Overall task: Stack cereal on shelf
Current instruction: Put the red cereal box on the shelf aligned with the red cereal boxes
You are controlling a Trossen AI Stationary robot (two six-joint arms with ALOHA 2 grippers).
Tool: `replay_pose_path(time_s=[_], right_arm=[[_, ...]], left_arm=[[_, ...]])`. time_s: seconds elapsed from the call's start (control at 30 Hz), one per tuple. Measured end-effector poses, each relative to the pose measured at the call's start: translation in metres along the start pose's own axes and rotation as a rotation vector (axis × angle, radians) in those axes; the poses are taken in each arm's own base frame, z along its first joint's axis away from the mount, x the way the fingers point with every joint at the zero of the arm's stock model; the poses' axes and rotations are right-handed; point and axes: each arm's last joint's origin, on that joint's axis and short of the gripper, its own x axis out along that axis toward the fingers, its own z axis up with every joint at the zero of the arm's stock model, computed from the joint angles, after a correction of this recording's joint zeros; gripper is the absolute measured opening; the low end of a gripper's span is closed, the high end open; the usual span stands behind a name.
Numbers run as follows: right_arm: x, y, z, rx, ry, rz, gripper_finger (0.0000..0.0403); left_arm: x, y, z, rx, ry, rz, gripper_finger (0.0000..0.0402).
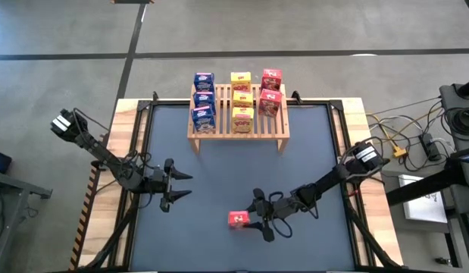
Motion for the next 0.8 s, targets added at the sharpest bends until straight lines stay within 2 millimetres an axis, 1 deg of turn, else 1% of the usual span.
replay_pose_path(time_s=[0.2, 0.37, 0.5, 0.63, 0.8], right_arm=[[-0.003, -0.002, 0.009, -0.057, -0.03, -0.002, 0.0187], [-0.011, -0.004, 0.029, -0.125, -0.089, -0.008, 0.0173], [-0.02, -0.012, 0.045, -0.166, -0.094, -0.036, 0.0168], [-0.032, -0.021, 0.06, -0.232, -0.074, -0.077, 0.0166], [-0.057, -0.042, 0.089, -0.28, -0.151, -0.148, 0.0166]], left_arm=[[0.0, 0.0, 0.0, 0.0, 0.0, 0.0, 0.024], [0.0, 0.0, 0.0, 0.001, 0.001, 0.0, 0.024], [0.0, 0.0, 0.0, 0.001, 0.001, 0.0, 0.024], [0.0, 0.0, 0.0, 0.002, 0.003, 0.0, 0.024], [0.0, 0.0, -0.002, 0.011, 0.013, 0.002, 0.024]])
